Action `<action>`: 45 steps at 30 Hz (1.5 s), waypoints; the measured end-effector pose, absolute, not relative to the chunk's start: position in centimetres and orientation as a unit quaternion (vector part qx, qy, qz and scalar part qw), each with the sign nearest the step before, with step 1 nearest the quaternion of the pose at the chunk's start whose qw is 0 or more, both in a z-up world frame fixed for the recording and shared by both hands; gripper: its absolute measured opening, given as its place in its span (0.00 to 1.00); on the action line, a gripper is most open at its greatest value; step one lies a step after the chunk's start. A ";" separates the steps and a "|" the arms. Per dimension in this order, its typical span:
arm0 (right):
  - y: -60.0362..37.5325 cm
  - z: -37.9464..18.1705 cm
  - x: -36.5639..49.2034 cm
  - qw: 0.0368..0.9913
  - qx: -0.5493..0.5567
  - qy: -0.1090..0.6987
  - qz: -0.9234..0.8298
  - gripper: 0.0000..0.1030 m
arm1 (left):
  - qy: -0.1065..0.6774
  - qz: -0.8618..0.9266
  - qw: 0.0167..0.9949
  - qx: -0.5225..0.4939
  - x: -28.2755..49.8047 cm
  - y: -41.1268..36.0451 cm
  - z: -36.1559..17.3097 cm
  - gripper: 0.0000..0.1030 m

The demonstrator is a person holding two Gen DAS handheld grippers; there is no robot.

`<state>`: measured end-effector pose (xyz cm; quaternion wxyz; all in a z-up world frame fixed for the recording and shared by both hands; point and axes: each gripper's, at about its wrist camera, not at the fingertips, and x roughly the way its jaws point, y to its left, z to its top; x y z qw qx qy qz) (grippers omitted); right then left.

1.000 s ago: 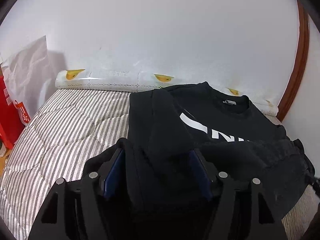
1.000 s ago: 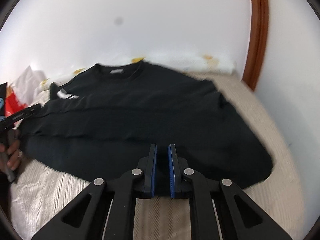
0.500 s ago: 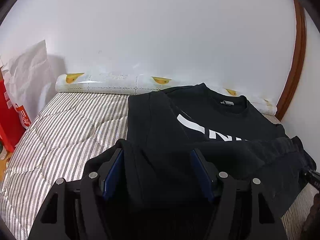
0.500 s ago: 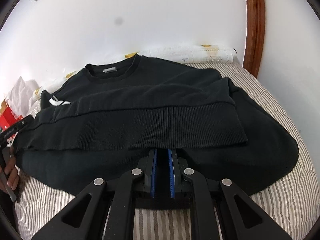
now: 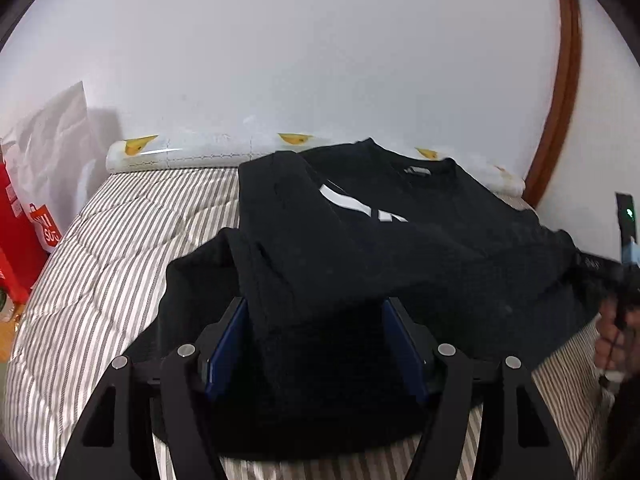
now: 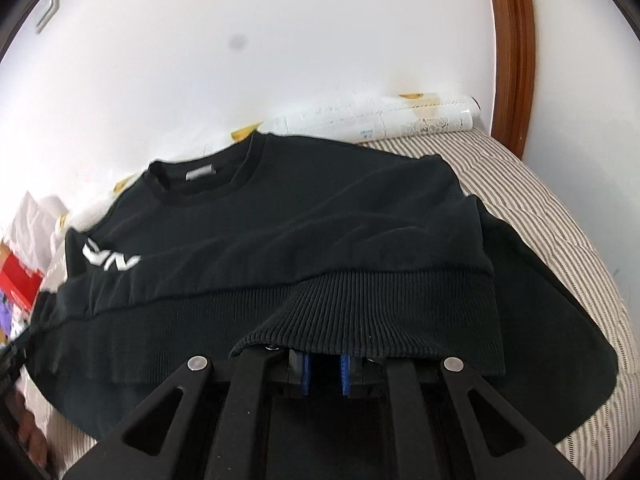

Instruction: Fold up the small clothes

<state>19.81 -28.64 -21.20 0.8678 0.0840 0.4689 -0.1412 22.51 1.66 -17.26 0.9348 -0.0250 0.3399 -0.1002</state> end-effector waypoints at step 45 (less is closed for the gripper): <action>-31.0 -20.7 17.7 0.876 0.123 0.451 -0.118 0.11 | 0.339 -0.131 0.928 0.080 18.3 -7.9 -18.1 0.39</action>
